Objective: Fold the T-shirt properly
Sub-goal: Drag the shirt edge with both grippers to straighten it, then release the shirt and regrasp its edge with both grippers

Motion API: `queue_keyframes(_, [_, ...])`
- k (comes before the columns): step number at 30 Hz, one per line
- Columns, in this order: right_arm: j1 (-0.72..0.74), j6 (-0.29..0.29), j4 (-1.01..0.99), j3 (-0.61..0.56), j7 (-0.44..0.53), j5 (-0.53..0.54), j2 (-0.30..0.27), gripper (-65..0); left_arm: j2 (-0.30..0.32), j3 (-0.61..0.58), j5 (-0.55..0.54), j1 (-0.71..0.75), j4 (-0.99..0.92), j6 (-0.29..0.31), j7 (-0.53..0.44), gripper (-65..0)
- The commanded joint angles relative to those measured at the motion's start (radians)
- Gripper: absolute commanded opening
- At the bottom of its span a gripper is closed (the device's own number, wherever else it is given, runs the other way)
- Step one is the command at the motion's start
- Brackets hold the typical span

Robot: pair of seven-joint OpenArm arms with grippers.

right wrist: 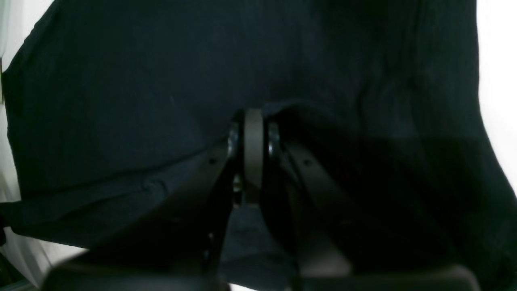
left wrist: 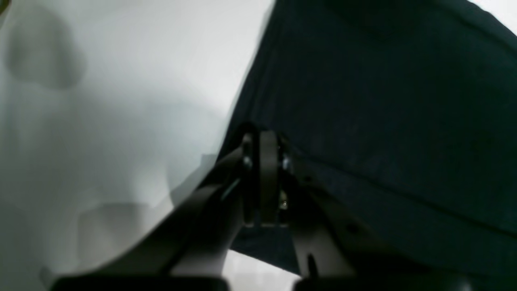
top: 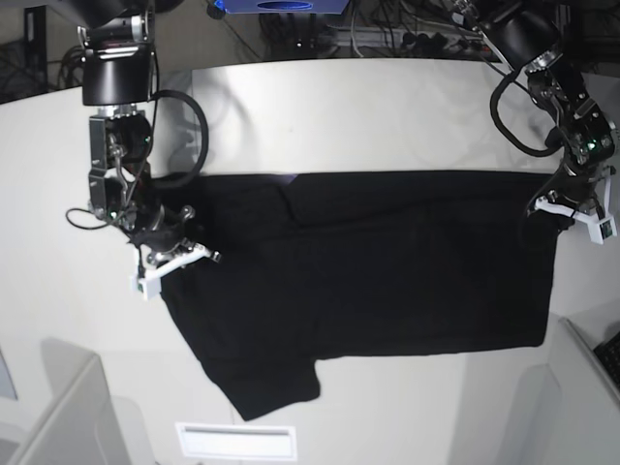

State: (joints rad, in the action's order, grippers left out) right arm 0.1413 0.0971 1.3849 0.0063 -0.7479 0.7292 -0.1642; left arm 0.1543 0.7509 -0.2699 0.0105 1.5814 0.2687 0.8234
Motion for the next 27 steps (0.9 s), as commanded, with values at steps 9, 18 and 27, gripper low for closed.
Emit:
queue_keyframes(9, [0.047,-0.007,-0.003,0.004,0.014,0.008,-0.007,-65.0,0.018,0.005,-0.006,-0.045,0.009,0.004,-0.02,-65.0])
queue_keyframes(18, [0.044,-0.007,-0.005,0.013,0.012,0.008,-0.008,-63.3,0.018,0.008,-0.006,-0.045,0.007,0.004,-0.023,-37.2])
queue_keyframes(27, [0.016,-0.007,0.069,0.116,0.015,0.01,-0.008,-44.1,0.018,0.012,-0.013,-0.022,0.017,0.008,-0.025,-14.8])
